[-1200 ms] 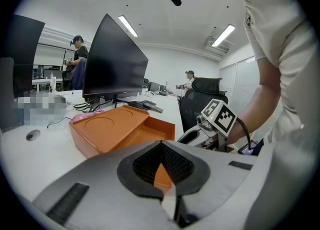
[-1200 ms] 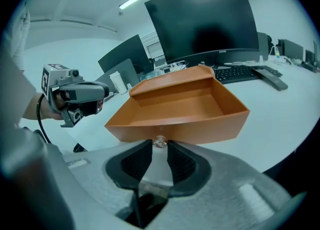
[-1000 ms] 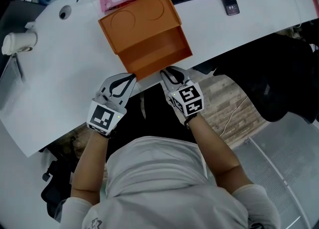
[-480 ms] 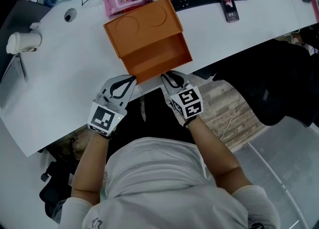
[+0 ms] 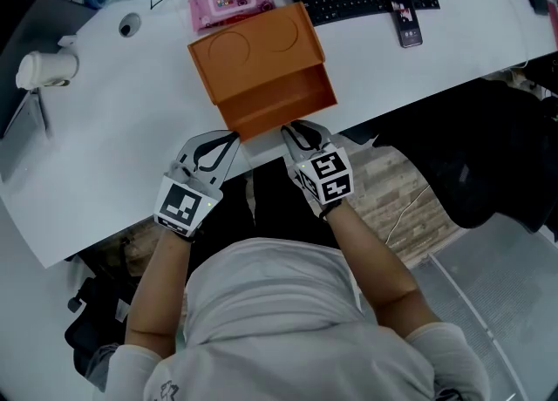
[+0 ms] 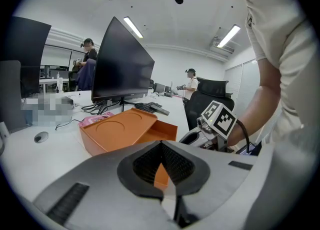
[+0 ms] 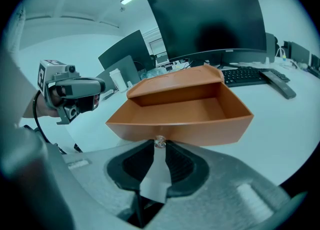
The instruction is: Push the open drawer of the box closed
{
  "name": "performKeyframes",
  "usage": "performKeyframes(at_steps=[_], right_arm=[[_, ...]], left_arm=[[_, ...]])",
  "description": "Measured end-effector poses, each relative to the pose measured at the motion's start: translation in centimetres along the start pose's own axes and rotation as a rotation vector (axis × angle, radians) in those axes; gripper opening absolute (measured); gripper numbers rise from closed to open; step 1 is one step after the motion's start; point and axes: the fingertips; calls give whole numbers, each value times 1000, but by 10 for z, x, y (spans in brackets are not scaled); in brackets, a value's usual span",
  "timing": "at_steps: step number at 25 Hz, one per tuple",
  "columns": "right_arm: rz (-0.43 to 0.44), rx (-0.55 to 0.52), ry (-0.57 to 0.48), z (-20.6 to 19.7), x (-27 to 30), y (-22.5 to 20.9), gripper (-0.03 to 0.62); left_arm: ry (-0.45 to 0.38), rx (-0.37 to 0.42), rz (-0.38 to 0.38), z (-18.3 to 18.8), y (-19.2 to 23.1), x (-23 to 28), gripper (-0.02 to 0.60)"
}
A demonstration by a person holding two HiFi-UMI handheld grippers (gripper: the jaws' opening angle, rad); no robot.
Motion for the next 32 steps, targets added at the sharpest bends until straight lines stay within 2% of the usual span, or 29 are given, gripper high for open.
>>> performKeyframes(at_steps=[18,32], right_arm=[[41,-55,3,37,22,-7,74],[59,-76,-8,67,41,-15,72]], left_arm=[[-11,-41,57,6,21,3,-2],[-8,-69,74,5,35,8,-2]])
Point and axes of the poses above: the fingertips, and each gripper's own axes: x forward along the fingers, y to its left, z out of its top, and after that the axes turned 7 degrees about y, right-handed
